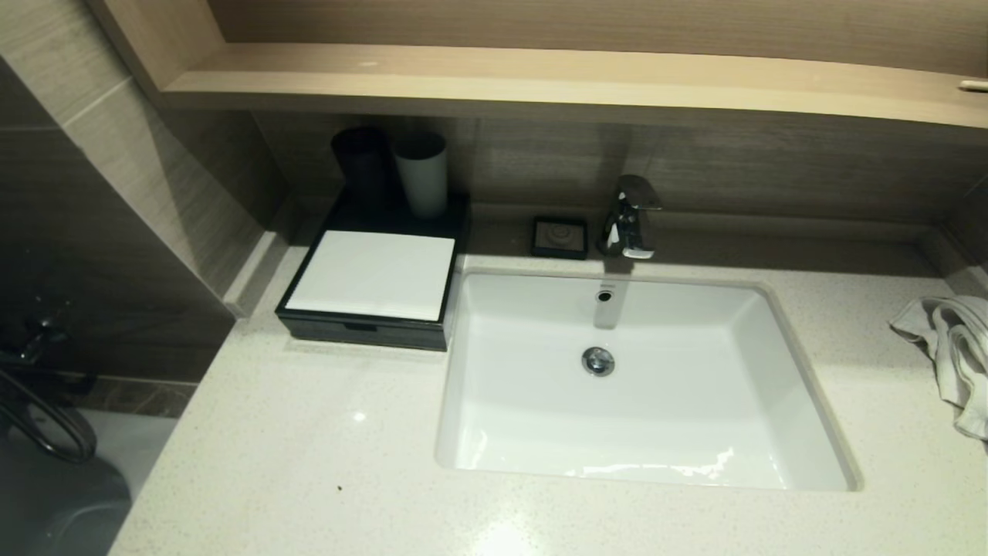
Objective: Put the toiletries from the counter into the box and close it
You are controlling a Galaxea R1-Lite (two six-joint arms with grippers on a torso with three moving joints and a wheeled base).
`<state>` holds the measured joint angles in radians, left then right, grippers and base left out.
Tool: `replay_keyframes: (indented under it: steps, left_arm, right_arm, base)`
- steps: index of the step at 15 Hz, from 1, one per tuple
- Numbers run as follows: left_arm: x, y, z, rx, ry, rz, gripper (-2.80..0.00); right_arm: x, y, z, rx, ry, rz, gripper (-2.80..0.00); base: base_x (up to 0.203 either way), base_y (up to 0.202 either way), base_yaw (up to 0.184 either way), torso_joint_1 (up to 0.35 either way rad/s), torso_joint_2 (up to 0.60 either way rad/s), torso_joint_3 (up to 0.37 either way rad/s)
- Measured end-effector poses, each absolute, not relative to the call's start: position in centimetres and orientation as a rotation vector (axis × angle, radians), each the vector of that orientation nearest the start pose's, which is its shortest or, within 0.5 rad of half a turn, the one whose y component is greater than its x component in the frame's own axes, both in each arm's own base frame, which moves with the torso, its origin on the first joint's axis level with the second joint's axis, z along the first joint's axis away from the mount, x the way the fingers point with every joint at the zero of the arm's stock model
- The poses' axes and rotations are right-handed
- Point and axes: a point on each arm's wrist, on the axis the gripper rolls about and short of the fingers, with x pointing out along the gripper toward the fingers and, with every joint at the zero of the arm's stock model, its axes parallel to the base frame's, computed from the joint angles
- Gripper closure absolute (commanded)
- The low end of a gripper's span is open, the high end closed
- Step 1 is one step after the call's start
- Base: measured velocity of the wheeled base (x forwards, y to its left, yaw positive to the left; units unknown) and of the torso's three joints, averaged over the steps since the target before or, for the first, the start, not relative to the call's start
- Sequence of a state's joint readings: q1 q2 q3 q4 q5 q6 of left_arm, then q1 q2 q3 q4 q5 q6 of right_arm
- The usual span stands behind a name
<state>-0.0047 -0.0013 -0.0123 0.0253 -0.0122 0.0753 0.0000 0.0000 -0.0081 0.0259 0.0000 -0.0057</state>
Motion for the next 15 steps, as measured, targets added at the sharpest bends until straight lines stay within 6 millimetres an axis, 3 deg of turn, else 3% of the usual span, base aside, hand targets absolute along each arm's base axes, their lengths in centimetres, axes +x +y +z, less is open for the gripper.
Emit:
replay_keyframes:
  steps: [15]
  left_arm:
    - [-2.39, -0.02, 7.63, 0.075, 0.011, -0.017, 0.0]
  right_arm:
    - [-2.35, 0.0, 7.54, -0.004, 0.017, 0.001, 0.0]
  base:
    - [0.0, 0.0, 0.0, 0.0, 0.0, 0.0]
